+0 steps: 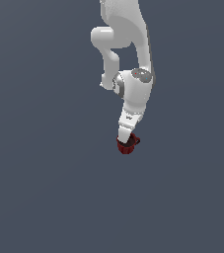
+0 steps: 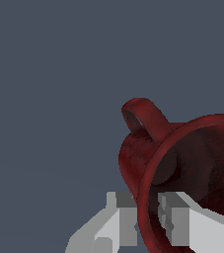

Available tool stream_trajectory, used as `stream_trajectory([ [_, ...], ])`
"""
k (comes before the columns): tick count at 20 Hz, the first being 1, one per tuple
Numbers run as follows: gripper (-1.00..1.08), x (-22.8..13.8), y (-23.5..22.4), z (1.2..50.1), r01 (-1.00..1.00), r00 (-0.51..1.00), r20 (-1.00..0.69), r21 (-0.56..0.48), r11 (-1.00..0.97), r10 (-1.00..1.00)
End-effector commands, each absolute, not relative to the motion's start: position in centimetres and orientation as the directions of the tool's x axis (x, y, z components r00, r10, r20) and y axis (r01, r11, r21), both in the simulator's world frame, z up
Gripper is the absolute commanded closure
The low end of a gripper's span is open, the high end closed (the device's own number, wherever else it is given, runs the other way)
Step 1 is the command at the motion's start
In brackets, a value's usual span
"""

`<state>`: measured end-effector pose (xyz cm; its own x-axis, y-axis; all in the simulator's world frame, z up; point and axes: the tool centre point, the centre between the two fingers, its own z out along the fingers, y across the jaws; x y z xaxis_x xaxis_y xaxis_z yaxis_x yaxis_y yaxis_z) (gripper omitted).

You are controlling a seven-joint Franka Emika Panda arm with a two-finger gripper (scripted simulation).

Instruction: Pick up the object and move it to a goal position.

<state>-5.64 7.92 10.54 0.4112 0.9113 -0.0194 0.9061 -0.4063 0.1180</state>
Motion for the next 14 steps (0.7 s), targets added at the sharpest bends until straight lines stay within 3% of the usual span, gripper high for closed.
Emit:
stream_trajectory([
  [1, 1.08, -4.9, 7.2, 12.3, 0.906, 0.411, -0.017, 0.121, -0.406, 0.911],
  [14, 1.08, 0.3, 1.5, 24.0, 0.906, 0.409, -0.014, 0.119, -0.405, 0.912],
])
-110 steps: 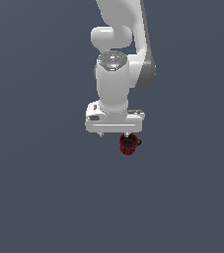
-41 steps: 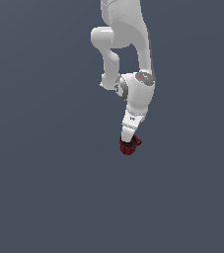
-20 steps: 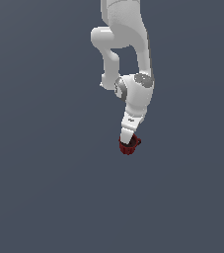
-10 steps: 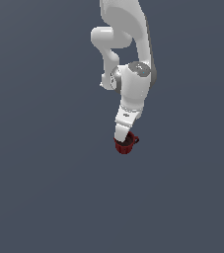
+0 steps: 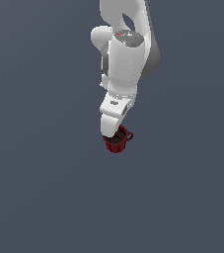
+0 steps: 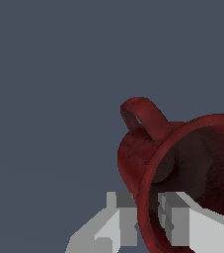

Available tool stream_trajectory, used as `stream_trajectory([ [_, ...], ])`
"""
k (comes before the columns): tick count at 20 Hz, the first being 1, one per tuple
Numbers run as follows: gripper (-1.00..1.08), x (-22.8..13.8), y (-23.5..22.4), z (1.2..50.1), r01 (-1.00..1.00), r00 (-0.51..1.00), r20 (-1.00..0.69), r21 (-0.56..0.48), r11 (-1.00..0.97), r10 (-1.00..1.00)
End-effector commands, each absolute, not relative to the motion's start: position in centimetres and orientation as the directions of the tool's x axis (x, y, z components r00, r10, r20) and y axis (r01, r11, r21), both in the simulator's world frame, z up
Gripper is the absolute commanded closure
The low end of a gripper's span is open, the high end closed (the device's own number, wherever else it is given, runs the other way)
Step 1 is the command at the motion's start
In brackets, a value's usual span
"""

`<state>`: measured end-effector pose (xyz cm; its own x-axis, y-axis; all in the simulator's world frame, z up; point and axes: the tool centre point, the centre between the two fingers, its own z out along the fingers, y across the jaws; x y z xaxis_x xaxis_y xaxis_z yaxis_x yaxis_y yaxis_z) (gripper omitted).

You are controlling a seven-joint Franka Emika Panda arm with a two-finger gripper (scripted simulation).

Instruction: Pick up the object and move it to a goal position.

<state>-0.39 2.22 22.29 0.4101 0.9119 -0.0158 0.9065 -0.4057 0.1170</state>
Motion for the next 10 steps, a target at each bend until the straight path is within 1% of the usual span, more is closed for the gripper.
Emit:
stream_trajectory([
  [1, 1.08, 0.8, 1.0, 24.9, 0.906, 0.409, -0.014, 0.119, -0.405, 0.912],
  [5, 1.08, 2.3, -0.6, 28.1, 0.906, 0.410, -0.015, 0.120, -0.406, 0.912],
  [10, 1.08, 3.7, -2.0, 30.9, 0.906, 0.411, -0.016, 0.121, -0.406, 0.912],
])
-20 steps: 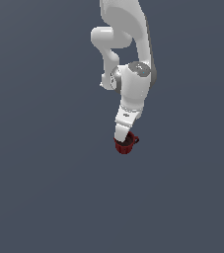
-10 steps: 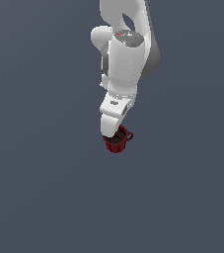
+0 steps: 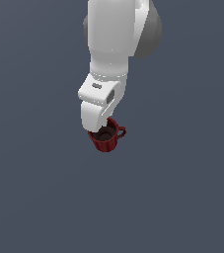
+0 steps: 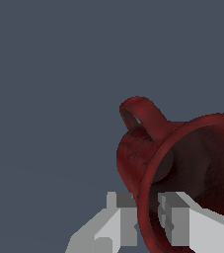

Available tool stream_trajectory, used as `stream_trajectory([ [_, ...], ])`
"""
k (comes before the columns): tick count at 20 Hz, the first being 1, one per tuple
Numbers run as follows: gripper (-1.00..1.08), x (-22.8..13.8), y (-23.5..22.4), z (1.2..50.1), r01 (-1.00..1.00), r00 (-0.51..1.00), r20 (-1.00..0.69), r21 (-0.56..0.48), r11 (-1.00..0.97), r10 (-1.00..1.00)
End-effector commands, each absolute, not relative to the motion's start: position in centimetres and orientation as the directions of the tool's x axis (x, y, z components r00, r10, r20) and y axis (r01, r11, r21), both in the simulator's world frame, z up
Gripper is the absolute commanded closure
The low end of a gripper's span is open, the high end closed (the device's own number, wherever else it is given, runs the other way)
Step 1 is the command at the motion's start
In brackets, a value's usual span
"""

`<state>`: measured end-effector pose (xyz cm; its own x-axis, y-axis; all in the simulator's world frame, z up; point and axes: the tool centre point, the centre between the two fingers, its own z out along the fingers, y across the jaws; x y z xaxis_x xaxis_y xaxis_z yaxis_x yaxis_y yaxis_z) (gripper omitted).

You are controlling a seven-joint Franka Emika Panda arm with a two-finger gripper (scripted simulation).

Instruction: Pick up the object and move it to a goal position.

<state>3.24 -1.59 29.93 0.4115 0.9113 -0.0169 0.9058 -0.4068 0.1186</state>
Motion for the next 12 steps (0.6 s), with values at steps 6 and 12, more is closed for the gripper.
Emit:
stream_trajectory([
  [6, 1.08, 4.7, -2.9, 32.7, 0.905, 0.411, -0.017, 0.122, -0.407, 0.911],
  [12, 1.08, 5.0, -3.2, 33.3, 0.905, 0.412, -0.018, 0.122, -0.407, 0.911],
])
